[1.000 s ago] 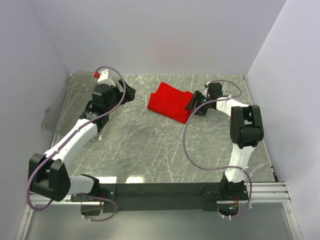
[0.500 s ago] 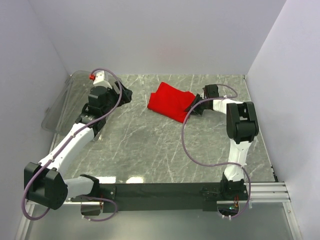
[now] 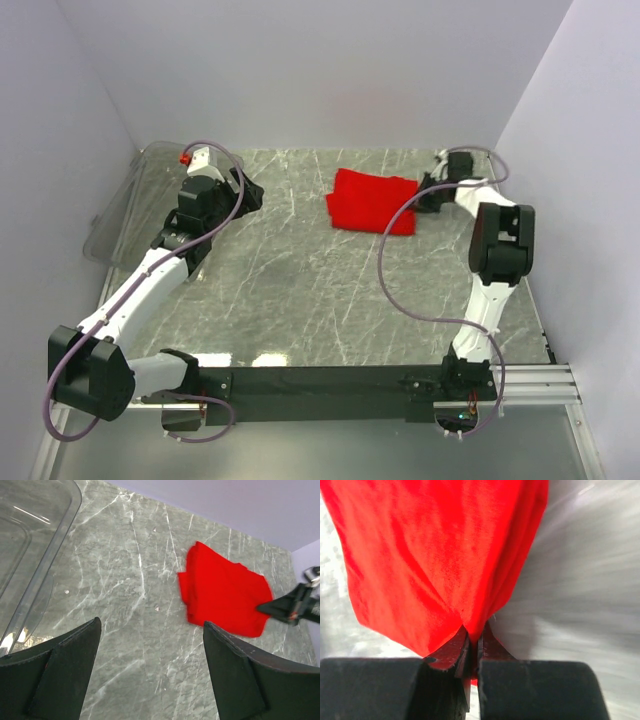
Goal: Fold and stack the t-shirts
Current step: Neatly place the folded tshirt to the corner
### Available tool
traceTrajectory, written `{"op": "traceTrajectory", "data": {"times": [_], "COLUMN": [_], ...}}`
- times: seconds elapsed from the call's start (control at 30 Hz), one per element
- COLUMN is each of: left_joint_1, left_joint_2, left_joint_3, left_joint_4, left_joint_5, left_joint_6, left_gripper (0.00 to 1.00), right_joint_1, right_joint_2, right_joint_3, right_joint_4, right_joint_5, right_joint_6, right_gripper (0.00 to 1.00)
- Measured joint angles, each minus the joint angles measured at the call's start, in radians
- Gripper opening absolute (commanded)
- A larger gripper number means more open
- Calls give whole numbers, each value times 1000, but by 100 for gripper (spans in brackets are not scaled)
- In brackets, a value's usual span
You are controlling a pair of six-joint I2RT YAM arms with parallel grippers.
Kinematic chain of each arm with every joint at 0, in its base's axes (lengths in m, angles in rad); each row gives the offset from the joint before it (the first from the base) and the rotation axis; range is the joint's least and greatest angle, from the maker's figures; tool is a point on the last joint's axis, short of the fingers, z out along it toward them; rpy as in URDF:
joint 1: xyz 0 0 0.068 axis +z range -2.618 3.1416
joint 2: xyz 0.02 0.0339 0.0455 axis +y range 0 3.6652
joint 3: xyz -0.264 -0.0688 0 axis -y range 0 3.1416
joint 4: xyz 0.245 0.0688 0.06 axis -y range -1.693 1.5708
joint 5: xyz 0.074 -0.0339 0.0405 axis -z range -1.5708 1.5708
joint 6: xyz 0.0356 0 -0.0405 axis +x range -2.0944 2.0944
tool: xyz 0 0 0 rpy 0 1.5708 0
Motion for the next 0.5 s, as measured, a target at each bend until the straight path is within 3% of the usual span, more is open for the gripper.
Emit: {"op": "traceTrajectory", "data": {"times": [0.3, 0.5], "left_joint_1": [3, 4], "left_joint_2": [0, 3], "left_joint_3": [-5, -16], "left_joint_4": [4, 4], "left_joint_5": [16, 30], "left_joint_6": [-4, -6], "left_gripper": [88, 87], "right_joint_1": [-261, -357], "right_joint_2": [80, 191], "right_joint_3": [320, 446], "right_joint_4": [-258, -359], "right_joint_5": [122, 243], "right_joint_6": [-431, -601], "right_gripper": [0, 0]}}
